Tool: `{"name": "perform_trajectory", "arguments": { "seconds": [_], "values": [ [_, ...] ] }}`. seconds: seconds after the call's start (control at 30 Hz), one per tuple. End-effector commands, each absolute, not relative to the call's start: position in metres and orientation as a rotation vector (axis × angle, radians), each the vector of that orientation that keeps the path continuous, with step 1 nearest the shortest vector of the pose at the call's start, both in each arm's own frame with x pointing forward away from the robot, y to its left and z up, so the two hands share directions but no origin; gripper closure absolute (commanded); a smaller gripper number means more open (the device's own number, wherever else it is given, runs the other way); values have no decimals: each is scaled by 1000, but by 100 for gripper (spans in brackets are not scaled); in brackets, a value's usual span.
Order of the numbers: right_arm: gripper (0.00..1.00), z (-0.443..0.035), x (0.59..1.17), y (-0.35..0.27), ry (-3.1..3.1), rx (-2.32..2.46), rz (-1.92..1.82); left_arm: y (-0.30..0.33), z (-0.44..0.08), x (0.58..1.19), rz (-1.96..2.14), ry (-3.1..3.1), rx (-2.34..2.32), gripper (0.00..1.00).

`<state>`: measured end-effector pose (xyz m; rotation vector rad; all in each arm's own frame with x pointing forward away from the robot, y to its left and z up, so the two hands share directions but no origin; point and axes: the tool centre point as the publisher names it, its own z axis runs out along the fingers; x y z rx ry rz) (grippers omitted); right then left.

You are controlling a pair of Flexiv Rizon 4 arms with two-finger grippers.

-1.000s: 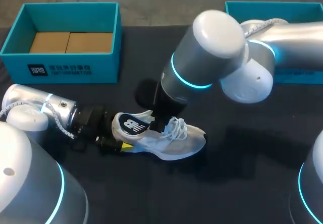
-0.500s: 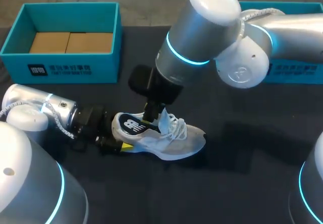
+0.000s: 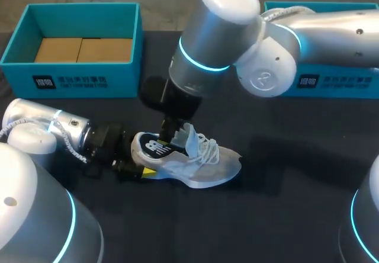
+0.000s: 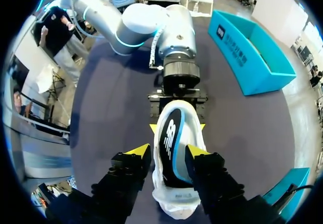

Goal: Take the shoe out of the shoebox, open the shoe tongue, remove and reinsert the insole, then place the shoe into the shoebox

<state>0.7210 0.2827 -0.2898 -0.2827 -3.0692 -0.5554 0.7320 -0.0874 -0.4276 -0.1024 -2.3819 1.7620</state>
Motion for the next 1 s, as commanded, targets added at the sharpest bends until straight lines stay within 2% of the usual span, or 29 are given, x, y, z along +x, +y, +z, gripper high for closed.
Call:
{"name": "perform_trajectory", "arguments": {
  "seconds": [0.03, 0.2, 0.4, 0.77, 0.83, 0.9, 0.93, 1.0],
  "values": [
    [58, -302, 729, 292, -3051, -282, -548, -88, -427, 732, 1760, -2385, -101, 100],
    [61, -308, 731, 289, -3043, -293, -562, -88, -427, 732, 1760, -2385, -101, 100],
    [69, -314, 731, 287, -3024, -304, -568, -88, -427, 732, 1760, -2385, -101, 100],
    [74, -307, 728, 289, -3039, -297, -563, -88, -427, 732, 1760, -2385, -101, 100],
    [78, -306, 728, 289, -3038, -294, -560, -88, -427, 732, 1760, -2385, -101, 100],
    [97, -306, 729, 290, -3036, -290, -559, -88, -427, 732, 1760, -2385, -101, 100],
    [100, -306, 729, 290, -3036, -290, -560, -88, -427, 732, 1760, -2385, -101, 100],
    [100, -307, 729, 290, -3034, -285, -560, -88, -427, 732, 1760, -2385, -101, 100]
  ]
}}
